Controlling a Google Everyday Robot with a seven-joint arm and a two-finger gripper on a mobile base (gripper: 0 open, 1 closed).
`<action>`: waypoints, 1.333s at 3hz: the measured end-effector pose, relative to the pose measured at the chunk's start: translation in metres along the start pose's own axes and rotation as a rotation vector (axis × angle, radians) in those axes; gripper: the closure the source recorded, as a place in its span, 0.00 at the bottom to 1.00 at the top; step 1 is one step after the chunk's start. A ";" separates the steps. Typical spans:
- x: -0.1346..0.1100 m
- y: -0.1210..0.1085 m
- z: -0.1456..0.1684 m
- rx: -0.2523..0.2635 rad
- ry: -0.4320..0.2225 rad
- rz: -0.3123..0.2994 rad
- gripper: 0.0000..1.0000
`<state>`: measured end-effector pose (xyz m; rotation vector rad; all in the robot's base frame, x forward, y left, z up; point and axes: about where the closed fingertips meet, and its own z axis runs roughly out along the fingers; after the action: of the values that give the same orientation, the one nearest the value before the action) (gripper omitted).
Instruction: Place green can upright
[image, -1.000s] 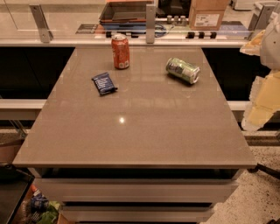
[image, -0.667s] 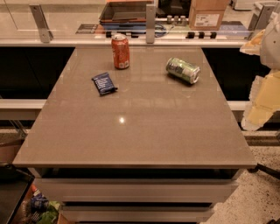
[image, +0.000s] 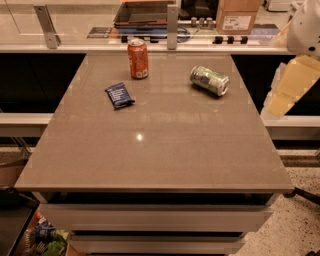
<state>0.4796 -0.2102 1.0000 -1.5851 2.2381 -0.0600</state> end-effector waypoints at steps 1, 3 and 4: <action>-0.010 -0.026 0.009 -0.014 -0.032 0.087 0.00; -0.027 -0.086 0.028 0.004 -0.073 0.295 0.00; -0.033 -0.110 0.040 0.042 -0.044 0.378 0.00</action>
Offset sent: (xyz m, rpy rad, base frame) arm 0.1009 -0.0072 0.0046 0.2252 0.0621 -0.2941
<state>0.6014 -0.2112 1.0010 -1.1077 2.4428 0.0327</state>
